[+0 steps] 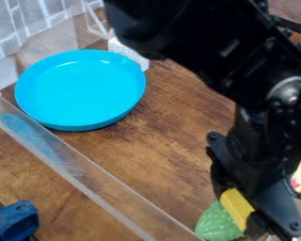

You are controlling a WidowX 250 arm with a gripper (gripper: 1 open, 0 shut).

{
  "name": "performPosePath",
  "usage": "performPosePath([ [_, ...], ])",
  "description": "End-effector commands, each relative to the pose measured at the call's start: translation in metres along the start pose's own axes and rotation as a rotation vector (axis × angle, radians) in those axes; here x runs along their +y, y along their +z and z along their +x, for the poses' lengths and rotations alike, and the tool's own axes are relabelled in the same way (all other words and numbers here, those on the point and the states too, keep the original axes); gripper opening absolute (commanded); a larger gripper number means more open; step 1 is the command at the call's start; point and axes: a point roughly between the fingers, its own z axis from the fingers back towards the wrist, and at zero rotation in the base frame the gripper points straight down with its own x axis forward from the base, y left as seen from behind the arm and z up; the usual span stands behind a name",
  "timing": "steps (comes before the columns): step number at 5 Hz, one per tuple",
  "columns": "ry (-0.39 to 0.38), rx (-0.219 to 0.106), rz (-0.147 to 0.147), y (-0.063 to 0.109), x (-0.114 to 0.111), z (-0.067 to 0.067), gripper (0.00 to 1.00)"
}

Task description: Put the yellow brick in the blue tray

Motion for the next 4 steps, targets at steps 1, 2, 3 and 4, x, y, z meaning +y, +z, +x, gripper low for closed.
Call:
performPosePath([
  [1,0.020,0.099,0.007,-0.024,0.007,-0.027,0.00],
  [2,0.021,0.111,0.005,-0.028,0.007,-0.030,0.00],
  [3,0.025,0.120,0.002,-0.032,0.008,-0.034,0.00],
  [4,0.030,0.128,0.000,-0.036,0.008,-0.036,1.00],
])
